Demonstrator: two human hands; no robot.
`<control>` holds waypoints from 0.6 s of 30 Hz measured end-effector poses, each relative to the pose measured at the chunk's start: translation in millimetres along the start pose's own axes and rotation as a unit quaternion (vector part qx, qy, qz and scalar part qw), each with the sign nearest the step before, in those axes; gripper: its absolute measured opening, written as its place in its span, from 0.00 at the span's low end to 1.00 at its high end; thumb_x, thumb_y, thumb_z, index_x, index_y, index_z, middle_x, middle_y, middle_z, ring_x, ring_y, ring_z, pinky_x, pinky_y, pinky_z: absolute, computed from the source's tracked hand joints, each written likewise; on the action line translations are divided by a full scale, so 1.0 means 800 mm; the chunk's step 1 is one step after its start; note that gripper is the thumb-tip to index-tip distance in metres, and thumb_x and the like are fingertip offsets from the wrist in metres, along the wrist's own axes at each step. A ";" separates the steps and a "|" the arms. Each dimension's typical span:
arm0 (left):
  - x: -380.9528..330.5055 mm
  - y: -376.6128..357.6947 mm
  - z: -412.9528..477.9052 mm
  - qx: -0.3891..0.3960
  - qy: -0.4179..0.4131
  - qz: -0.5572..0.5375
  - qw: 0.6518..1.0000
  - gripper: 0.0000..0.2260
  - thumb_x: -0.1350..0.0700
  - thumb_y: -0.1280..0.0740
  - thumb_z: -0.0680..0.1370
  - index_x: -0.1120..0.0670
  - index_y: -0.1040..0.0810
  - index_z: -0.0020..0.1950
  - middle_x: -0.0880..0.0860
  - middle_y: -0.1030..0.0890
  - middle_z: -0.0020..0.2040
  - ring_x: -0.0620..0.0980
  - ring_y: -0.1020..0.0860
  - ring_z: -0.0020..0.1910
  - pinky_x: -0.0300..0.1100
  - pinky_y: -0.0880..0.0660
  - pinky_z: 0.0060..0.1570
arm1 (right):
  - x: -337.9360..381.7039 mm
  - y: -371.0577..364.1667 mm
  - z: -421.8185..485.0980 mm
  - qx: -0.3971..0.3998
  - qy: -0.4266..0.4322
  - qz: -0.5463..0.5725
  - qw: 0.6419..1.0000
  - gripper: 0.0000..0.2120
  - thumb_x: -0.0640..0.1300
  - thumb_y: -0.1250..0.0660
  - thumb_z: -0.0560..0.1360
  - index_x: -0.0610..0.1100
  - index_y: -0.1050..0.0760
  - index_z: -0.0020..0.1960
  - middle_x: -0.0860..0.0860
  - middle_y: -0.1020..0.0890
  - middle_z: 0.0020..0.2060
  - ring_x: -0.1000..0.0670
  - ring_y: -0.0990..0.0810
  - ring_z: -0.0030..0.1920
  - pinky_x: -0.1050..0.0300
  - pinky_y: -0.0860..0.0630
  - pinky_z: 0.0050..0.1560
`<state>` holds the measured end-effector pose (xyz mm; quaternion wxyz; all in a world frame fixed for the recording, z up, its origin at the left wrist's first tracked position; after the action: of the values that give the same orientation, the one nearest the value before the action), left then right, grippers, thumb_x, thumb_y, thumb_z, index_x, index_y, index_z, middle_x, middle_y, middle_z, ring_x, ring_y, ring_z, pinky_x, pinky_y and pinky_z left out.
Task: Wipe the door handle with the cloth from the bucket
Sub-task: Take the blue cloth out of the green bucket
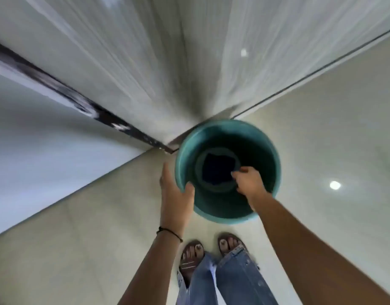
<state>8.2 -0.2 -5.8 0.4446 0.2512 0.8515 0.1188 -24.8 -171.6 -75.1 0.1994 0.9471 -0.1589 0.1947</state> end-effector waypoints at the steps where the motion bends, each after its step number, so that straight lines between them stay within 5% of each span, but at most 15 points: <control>1: 0.007 -0.011 0.012 -0.015 -0.032 0.016 0.999 0.34 0.61 0.36 0.77 0.52 0.50 0.78 0.53 0.43 0.77 0.48 0.39 0.73 0.34 0.39 0.70 | -0.007 -0.012 0.027 -0.001 -0.010 0.021 1.000 0.19 0.38 0.33 0.73 0.35 0.28 0.63 0.42 0.19 0.46 0.43 0.21 0.47 0.51 0.24 0.50; 3: 0.031 -0.037 0.036 -0.053 -0.096 0.050 0.993 0.33 0.62 0.37 0.77 0.53 0.49 0.78 0.52 0.42 0.76 0.42 0.38 0.70 0.17 0.44 0.60 | -0.025 -0.036 0.087 -0.006 -0.038 0.021 0.999 0.24 0.39 0.32 0.74 0.34 0.31 0.68 0.39 0.21 0.59 0.40 0.22 0.60 0.50 0.25 0.62; 5: 0.050 -0.051 0.051 -0.090 -0.121 0.050 0.987 0.32 0.65 0.38 0.77 0.53 0.47 0.77 0.49 0.39 0.74 0.39 0.36 0.67 0.13 0.43 0.55 | -0.038 -0.059 0.136 -0.004 -0.067 0.026 0.997 0.28 0.39 0.33 0.75 0.36 0.37 0.73 0.40 0.27 0.68 0.41 0.27 0.66 0.51 0.29 0.67; 10: 0.074 -0.057 0.063 -0.145 -0.166 0.053 0.974 0.32 0.69 0.44 0.75 0.50 0.44 0.77 0.49 0.34 0.74 0.45 0.32 0.71 0.39 0.33 0.69 | -0.067 -0.092 0.202 -0.048 -0.073 -0.003 0.996 0.24 0.38 0.40 0.78 0.35 0.39 0.73 0.40 0.30 0.70 0.42 0.30 0.69 0.56 0.31 0.65; 12: 0.074 -0.059 0.061 -0.145 -0.169 0.057 0.973 0.32 0.70 0.44 0.75 0.52 0.44 0.77 0.50 0.34 0.74 0.46 0.33 0.72 0.40 0.34 0.69 | -0.071 -0.094 0.199 -0.080 -0.079 -0.009 0.994 0.28 0.37 0.38 0.77 0.38 0.42 0.75 0.41 0.32 0.72 0.42 0.31 0.70 0.56 0.33 0.68; 16: 0.070 -0.053 0.064 -0.117 -0.146 0.074 0.980 0.31 0.69 0.43 0.76 0.53 0.46 0.77 0.45 0.38 0.72 0.43 0.36 0.71 0.19 0.42 0.62 | -0.053 -0.083 0.156 -0.056 -0.048 0.042 0.996 0.28 0.41 0.31 0.73 0.40 0.34 0.71 0.41 0.24 0.64 0.41 0.24 0.63 0.52 0.26 0.64; 18: 0.061 -0.046 0.055 -0.069 -0.097 0.091 0.989 0.31 0.65 0.42 0.78 0.53 0.50 0.78 0.49 0.41 0.75 0.46 0.40 0.72 0.23 0.42 0.66 | -0.035 -0.065 0.112 -0.048 -0.003 0.080 0.996 0.17 0.41 0.30 0.70 0.40 0.23 0.58 0.41 0.18 0.49 0.43 0.20 0.50 0.56 0.20 0.48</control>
<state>9.3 -6.4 -80.8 0.5288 0.3068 0.7676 0.1925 -1.9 -160.0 -179.4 0.2284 0.9211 -0.2439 0.1997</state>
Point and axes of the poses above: each hand's wrist, its own z-axis towards the middle knuckle, its own y-axis out of the back of the hand, x = y × z, the point moved 1 cm from there along z, towards the middle knuckle
